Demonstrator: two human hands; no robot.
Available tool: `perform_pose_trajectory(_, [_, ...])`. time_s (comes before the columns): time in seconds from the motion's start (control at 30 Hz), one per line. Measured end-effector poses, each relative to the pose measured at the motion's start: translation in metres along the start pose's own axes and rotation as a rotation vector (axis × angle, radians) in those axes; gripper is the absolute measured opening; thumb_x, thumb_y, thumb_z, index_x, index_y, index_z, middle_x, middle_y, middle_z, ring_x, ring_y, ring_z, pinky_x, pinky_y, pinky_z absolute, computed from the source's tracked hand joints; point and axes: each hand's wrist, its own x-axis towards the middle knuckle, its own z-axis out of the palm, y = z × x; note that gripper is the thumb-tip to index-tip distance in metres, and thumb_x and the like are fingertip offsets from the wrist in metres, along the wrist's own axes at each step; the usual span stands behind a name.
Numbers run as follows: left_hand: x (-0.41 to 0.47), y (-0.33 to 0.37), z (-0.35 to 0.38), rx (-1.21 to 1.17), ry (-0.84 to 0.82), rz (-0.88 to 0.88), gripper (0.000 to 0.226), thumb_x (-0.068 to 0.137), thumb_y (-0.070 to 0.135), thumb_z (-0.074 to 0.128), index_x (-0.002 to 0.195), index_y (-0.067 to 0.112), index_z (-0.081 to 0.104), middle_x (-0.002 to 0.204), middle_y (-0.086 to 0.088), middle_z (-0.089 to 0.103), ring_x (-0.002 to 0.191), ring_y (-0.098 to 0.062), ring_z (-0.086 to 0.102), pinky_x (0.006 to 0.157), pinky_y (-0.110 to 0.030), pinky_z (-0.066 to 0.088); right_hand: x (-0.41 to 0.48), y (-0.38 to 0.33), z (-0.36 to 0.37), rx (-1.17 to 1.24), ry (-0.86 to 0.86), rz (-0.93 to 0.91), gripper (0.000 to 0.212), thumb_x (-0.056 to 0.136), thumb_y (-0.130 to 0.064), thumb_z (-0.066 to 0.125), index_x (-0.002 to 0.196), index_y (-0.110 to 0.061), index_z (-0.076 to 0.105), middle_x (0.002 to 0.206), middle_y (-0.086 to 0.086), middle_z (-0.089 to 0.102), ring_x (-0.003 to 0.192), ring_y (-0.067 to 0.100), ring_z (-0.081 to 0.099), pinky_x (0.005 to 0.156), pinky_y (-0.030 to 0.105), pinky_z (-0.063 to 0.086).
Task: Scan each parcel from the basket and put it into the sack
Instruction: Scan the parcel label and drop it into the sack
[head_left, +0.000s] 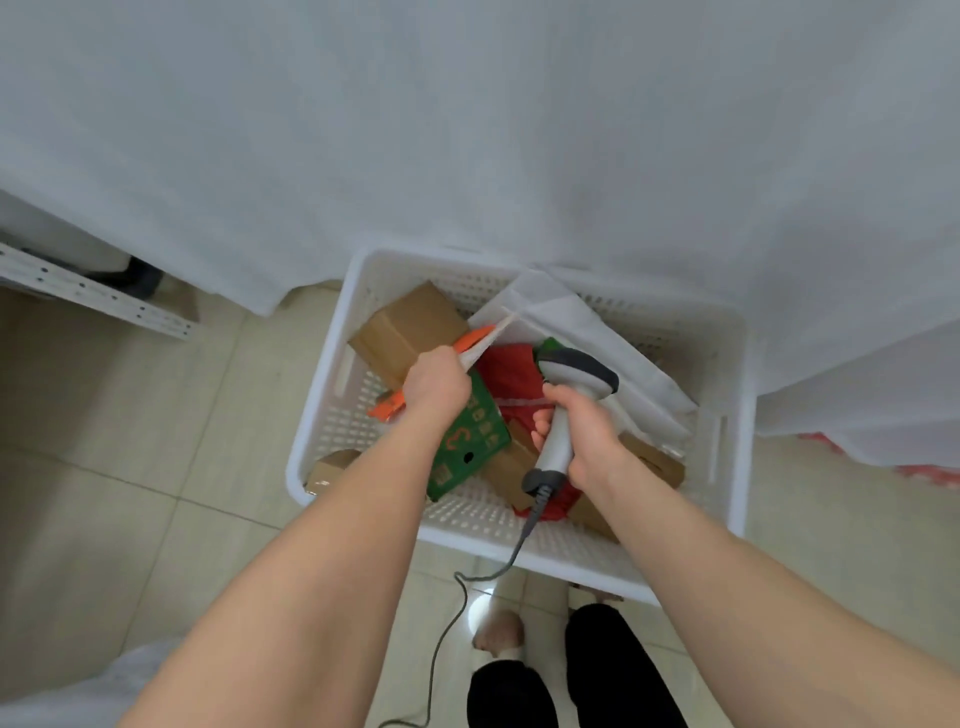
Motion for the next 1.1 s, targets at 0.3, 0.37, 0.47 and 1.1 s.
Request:
perform_pose_trajectory(0.3, [-0.075,-0.005,-0.154,-0.769,-0.12,-0.001,0.019,0.091,-0.001,0.044,0.086,0.012,0.058,0.07,-0.001,0.057,0.06,-0.014,0.054,0.048,-0.022,0.043,-0.128,-0.047,0.024,0.139,0.059,-0.077,0.008,0.089,-0.011,0.067,0.087,-0.008,0.059,0.078,0.008,0.058,0.062,0.015,0.055,0.045,0.023,0.049])
perform_pose_trajectory(0.37, [-0.096,-0.007,-0.184,-0.866,-0.191,-0.011,0.022,0.087,-0.007,0.044,0.093,0.008,0.059,0.074,-0.005,0.06,0.062,-0.015,0.057,0.051,-0.024,0.046,-0.158,-0.058,0.024,0.199,0.084,-0.109,0.011,0.089,-0.012,0.067,0.092,-0.011,0.057,0.09,0.009,0.057,0.069,0.017,0.056,0.041,0.021,0.05])
perform_pose_trajectory(0.47, [-0.121,-0.008,-0.219,-1.023,-0.315,-0.03,0.032,0.085,-0.013,0.041,0.107,-0.001,0.06,0.097,-0.021,0.065,0.083,-0.032,0.065,0.075,-0.042,0.054,-0.204,-0.073,0.023,0.309,0.047,-0.098,0.026,0.088,-0.013,0.069,0.11,-0.01,0.056,0.105,0.012,0.06,0.072,0.022,0.063,0.047,0.024,0.056])
perform_pose_trajectory(1.1, [-0.25,0.028,-0.317,-1.161,-0.185,0.049,0.012,0.083,-0.006,0.066,0.09,0.003,0.064,0.084,-0.012,0.066,0.059,-0.018,0.066,0.066,-0.035,0.056,-0.341,-0.107,-0.015,0.011,0.015,-0.454,0.013,0.082,0.004,0.06,0.091,-0.005,0.062,0.067,0.009,0.052,0.054,0.018,0.046,0.046,0.024,0.042])
